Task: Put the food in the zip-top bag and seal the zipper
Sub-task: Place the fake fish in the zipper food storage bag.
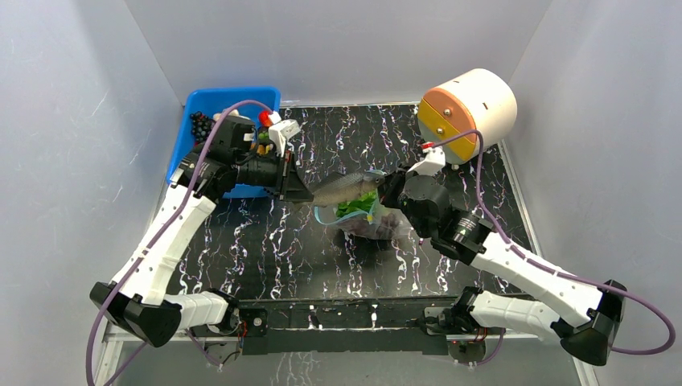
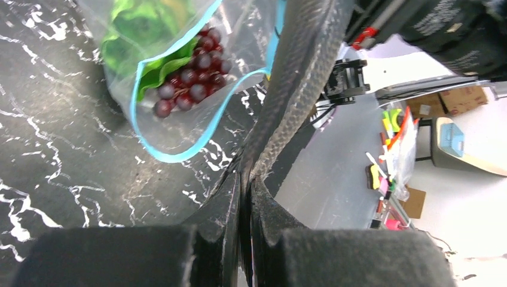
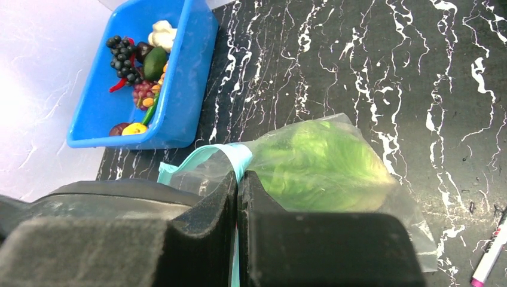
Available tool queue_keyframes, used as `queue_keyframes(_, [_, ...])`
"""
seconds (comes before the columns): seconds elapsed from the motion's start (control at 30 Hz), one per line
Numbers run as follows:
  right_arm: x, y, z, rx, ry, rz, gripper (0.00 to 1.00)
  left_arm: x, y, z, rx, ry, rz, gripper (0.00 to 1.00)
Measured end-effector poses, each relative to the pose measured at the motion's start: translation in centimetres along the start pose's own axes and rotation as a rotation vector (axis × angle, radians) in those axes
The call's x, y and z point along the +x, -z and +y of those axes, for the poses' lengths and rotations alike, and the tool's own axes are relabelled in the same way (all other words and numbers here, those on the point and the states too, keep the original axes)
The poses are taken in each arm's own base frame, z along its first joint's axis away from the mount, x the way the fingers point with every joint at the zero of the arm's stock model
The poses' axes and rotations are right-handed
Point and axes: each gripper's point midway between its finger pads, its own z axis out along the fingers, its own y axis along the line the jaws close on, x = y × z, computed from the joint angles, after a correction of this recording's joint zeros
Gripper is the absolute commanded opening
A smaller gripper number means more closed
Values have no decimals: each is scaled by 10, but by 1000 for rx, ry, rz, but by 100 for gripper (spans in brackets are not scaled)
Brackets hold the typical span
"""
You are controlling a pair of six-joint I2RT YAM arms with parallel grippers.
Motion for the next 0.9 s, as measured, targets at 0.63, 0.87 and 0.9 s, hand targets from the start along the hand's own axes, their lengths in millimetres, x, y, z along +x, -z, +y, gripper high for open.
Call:
queue_keyframes(0.63, [-13, 9, 3, -24, -19, -32, 0, 11, -6, 24, -93, 26, 53, 0])
queue_keyframes(0.87, [-7, 9, 28, -153, 13, 8, 0, 5, -18, 20, -10, 12, 54, 0])
queue_keyframes(0.9, [-6, 10, 32, -176, 20, 12, 0, 5, -20, 20, 4, 14, 56, 0])
